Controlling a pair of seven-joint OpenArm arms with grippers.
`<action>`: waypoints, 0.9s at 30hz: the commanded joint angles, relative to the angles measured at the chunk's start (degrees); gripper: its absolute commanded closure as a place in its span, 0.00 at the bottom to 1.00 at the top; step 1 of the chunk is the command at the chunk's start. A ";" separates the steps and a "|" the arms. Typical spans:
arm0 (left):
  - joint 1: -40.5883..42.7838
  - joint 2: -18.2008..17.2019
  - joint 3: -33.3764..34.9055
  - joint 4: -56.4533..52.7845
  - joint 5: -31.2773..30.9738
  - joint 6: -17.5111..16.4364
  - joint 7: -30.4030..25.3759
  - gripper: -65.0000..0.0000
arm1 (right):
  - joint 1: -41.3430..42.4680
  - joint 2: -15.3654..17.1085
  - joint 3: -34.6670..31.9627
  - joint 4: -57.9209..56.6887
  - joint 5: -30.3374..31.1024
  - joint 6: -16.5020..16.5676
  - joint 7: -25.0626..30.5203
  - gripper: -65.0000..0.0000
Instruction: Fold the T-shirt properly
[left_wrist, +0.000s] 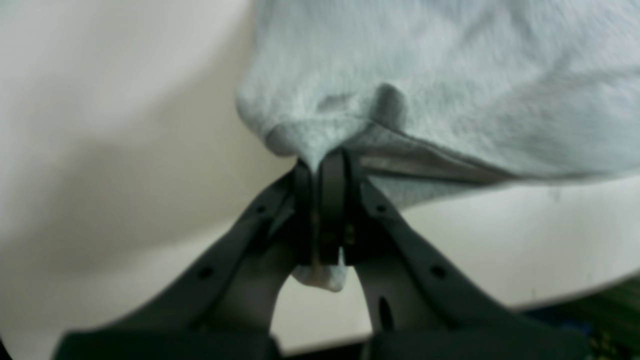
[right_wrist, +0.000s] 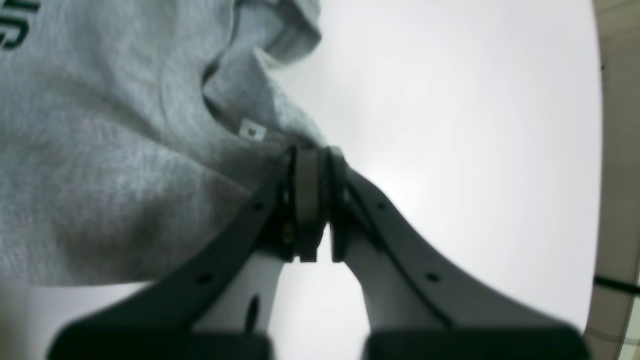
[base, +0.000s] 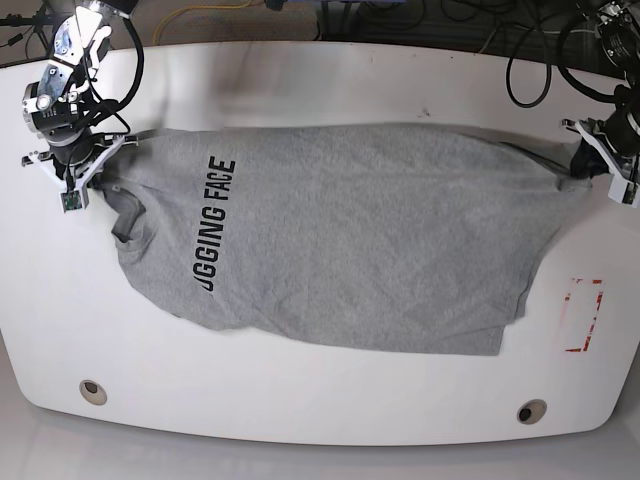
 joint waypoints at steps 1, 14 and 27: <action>1.82 -1.22 -0.63 0.80 -0.45 0.07 -1.16 1.00 | -1.08 -0.06 1.06 1.17 -0.11 -0.41 1.32 1.00; 7.80 -1.40 -0.72 0.80 6.49 -0.11 -1.16 1.00 | -6.00 -2.88 1.85 1.08 -0.11 -0.41 1.32 1.00; 11.49 -1.40 -0.72 0.62 11.59 -0.11 -1.16 1.00 | -9.34 -2.96 1.85 0.82 -0.11 -0.76 1.32 1.00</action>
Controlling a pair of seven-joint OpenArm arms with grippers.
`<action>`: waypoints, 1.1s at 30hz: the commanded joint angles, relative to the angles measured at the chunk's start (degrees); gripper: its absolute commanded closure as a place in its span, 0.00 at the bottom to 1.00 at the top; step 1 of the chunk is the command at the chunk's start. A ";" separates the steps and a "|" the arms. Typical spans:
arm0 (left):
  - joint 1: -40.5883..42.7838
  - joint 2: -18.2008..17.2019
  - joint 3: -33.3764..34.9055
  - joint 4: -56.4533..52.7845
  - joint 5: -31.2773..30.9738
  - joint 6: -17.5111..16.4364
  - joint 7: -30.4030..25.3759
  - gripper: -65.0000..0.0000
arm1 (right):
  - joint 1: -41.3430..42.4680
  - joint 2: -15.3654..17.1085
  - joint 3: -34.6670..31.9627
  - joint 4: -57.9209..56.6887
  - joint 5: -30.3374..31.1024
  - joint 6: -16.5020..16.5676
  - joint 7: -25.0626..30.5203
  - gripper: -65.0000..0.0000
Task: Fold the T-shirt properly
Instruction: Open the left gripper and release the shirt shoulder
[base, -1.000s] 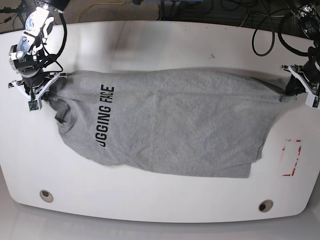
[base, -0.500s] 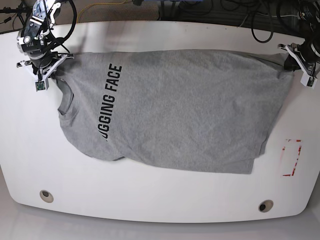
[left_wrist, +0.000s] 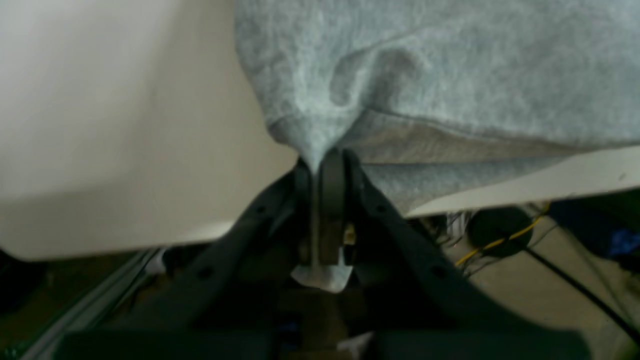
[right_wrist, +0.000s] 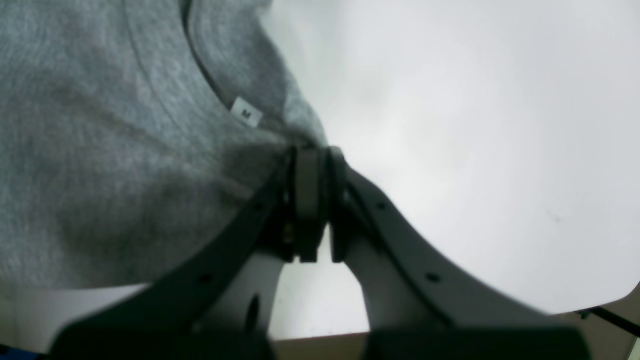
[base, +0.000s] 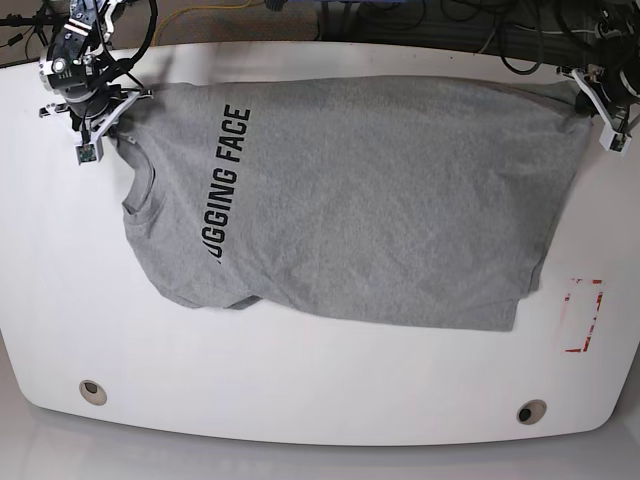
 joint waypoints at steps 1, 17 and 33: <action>0.36 -1.27 -0.52 0.65 1.89 -0.09 -0.53 1.00 | -0.64 0.86 0.52 0.84 -0.13 -0.61 0.83 1.00; 0.45 -1.18 -0.08 0.65 4.09 -0.09 -0.53 1.00 | -1.87 -0.72 0.25 0.75 -0.13 -0.52 0.83 0.99; 0.54 -1.27 -0.17 0.56 4.18 -0.09 -0.44 0.66 | -1.96 -0.72 0.43 0.75 -0.13 -0.35 0.83 0.99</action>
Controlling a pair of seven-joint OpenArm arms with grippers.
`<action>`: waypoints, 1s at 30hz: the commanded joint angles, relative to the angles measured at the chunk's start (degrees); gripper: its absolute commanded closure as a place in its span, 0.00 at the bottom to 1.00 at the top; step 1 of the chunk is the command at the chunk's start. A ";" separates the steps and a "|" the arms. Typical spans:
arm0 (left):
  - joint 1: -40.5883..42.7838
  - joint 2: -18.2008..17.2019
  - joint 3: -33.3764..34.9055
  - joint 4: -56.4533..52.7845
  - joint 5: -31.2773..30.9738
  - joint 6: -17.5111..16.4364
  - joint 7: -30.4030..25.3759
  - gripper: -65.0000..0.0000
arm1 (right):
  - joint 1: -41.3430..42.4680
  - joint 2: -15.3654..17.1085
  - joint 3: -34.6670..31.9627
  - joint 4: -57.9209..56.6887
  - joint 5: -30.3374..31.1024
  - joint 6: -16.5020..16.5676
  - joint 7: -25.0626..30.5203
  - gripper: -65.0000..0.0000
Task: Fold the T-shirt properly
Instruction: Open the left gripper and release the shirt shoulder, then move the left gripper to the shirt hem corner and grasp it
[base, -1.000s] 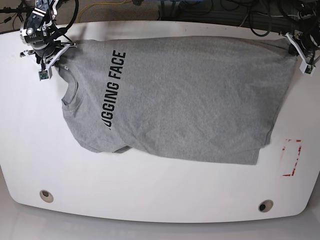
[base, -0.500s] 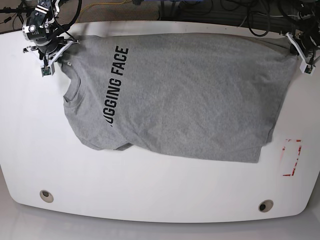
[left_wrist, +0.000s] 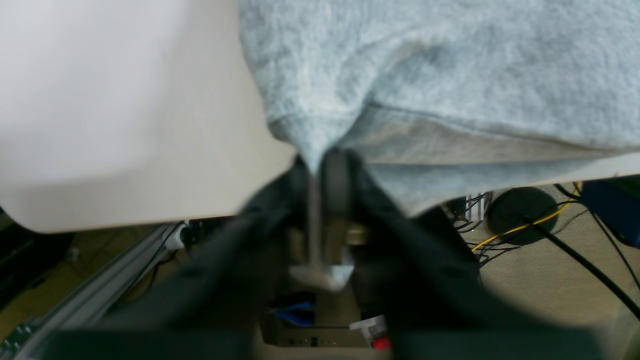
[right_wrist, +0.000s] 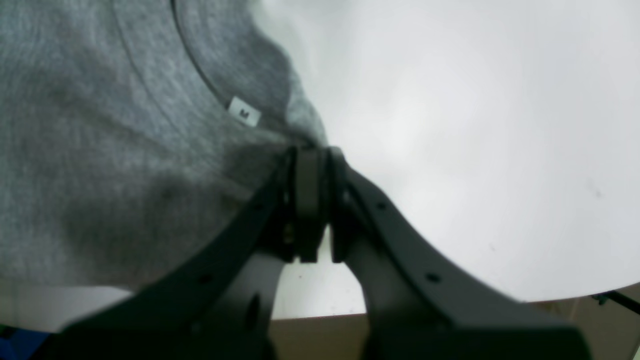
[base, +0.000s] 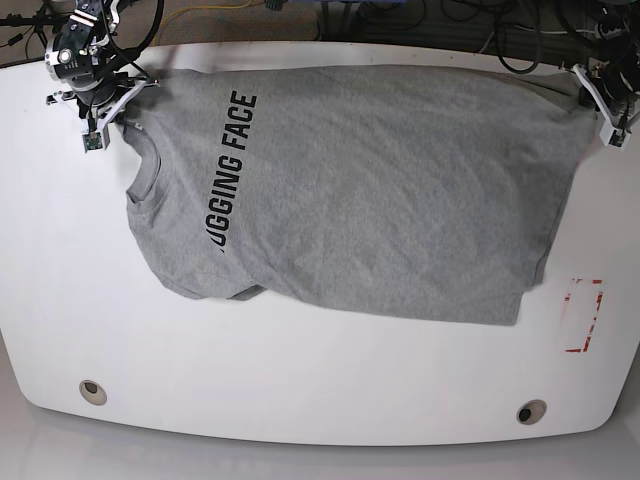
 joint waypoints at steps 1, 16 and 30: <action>0.25 -1.22 -0.63 0.65 0.00 0.09 -0.42 0.58 | 0.00 0.83 0.52 0.86 -0.28 -0.37 0.86 0.99; -2.29 -0.96 -0.63 1.17 1.06 -2.46 -0.42 0.26 | -0.08 0.74 0.43 0.86 -0.19 -0.28 0.86 0.99; -25.59 1.85 -0.72 -2.26 1.50 -2.59 4.94 0.26 | 0.36 -0.40 0.34 0.77 -0.19 -0.28 0.86 0.99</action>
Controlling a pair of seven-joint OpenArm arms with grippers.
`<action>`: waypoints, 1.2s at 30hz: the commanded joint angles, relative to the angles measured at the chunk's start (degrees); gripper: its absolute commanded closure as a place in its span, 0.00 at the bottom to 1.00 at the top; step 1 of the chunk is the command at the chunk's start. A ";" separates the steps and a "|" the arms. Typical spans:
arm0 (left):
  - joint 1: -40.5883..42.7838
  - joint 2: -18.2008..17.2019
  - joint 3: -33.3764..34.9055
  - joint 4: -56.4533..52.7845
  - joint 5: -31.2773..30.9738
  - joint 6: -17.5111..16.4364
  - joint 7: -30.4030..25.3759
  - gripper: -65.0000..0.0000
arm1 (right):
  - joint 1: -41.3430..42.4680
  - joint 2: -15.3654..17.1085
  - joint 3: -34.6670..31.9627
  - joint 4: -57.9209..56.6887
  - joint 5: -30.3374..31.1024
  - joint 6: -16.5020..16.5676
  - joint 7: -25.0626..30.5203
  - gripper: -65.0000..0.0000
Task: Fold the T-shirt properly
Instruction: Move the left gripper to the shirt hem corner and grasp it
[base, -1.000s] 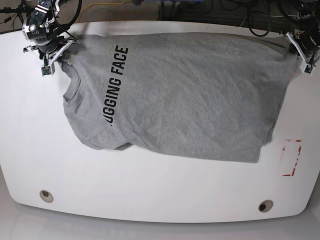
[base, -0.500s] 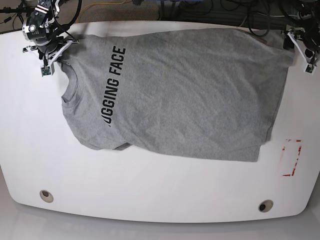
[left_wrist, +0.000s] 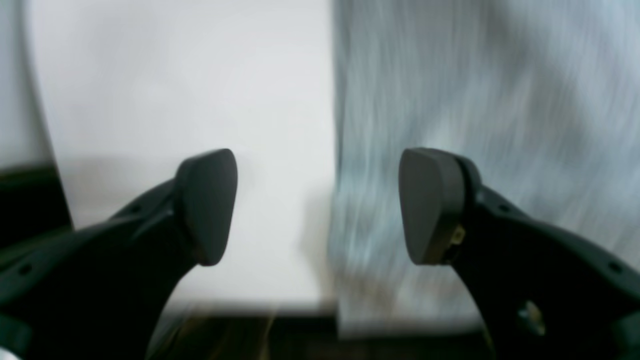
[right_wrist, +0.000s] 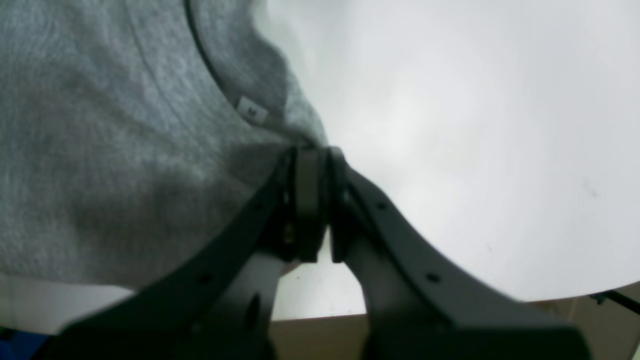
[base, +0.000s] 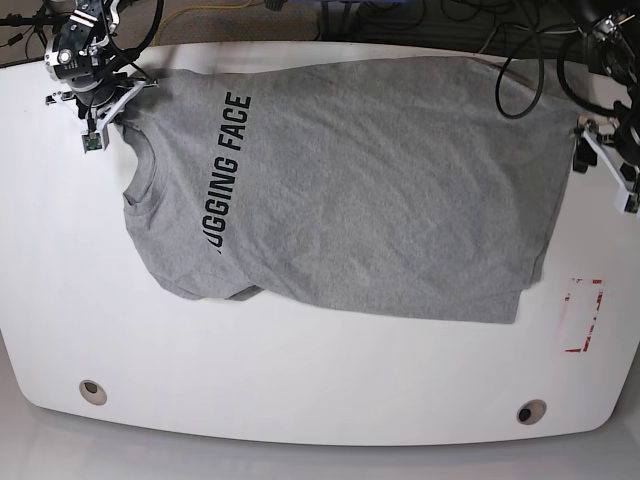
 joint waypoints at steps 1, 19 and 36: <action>-5.34 -0.48 0.07 -1.63 -0.65 -0.06 -0.45 0.26 | 0.29 -0.67 0.34 0.77 0.00 -0.28 0.83 0.99; -27.14 -3.65 7.72 -39.17 -0.65 8.60 -18.56 0.26 | 2.05 -1.46 0.43 -3.63 0.35 -0.19 0.92 1.00; -36.90 -5.14 21.08 -68.18 -0.65 8.60 -36.76 0.26 | 3.98 -1.37 0.60 -4.06 0.27 -0.19 1.01 1.00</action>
